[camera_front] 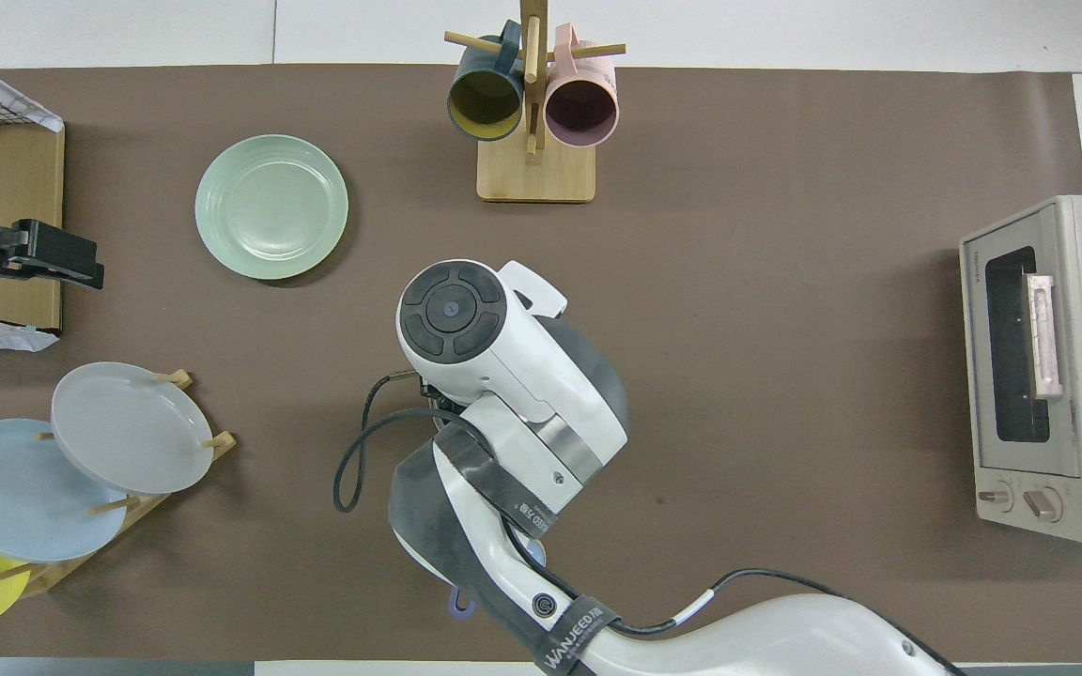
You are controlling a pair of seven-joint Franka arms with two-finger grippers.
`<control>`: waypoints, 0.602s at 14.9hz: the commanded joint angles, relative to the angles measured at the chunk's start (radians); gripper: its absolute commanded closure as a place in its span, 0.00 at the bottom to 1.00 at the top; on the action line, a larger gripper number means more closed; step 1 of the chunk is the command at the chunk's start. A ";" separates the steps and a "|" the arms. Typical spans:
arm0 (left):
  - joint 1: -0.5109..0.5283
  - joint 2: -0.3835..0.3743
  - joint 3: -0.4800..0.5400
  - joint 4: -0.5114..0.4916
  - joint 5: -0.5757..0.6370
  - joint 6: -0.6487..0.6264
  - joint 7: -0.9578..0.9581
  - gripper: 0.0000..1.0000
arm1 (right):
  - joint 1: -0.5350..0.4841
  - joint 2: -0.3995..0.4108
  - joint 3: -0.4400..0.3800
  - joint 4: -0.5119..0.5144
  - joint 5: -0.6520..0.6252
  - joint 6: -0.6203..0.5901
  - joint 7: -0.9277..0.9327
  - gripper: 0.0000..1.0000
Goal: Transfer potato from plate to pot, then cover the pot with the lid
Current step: 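Carry the glass lid with the right gripper over the saucepan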
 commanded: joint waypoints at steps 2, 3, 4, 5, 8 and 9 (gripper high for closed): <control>0.011 -0.020 -0.005 -0.021 -0.015 0.006 0.005 0.00 | -0.007 -0.025 0.005 -0.046 0.001 0.028 0.003 0.00; 0.011 -0.020 -0.006 -0.021 -0.015 0.006 0.005 0.00 | -0.007 -0.025 0.005 -0.044 0.001 0.032 0.003 0.00; 0.011 -0.020 -0.006 -0.021 -0.015 0.006 0.005 0.00 | -0.005 -0.025 0.005 -0.044 0.001 0.034 0.003 0.00; 0.011 -0.020 -0.005 -0.021 -0.015 0.006 0.005 0.00 | -0.005 -0.025 0.005 -0.041 0.001 0.026 0.003 0.00; 0.011 -0.020 -0.005 -0.021 -0.015 0.006 0.005 0.00 | -0.005 -0.027 0.002 -0.029 -0.005 0.012 0.003 0.00; 0.011 -0.020 -0.005 -0.021 -0.015 0.006 0.005 0.00 | -0.008 -0.036 -0.001 -0.024 -0.008 0.000 0.003 0.00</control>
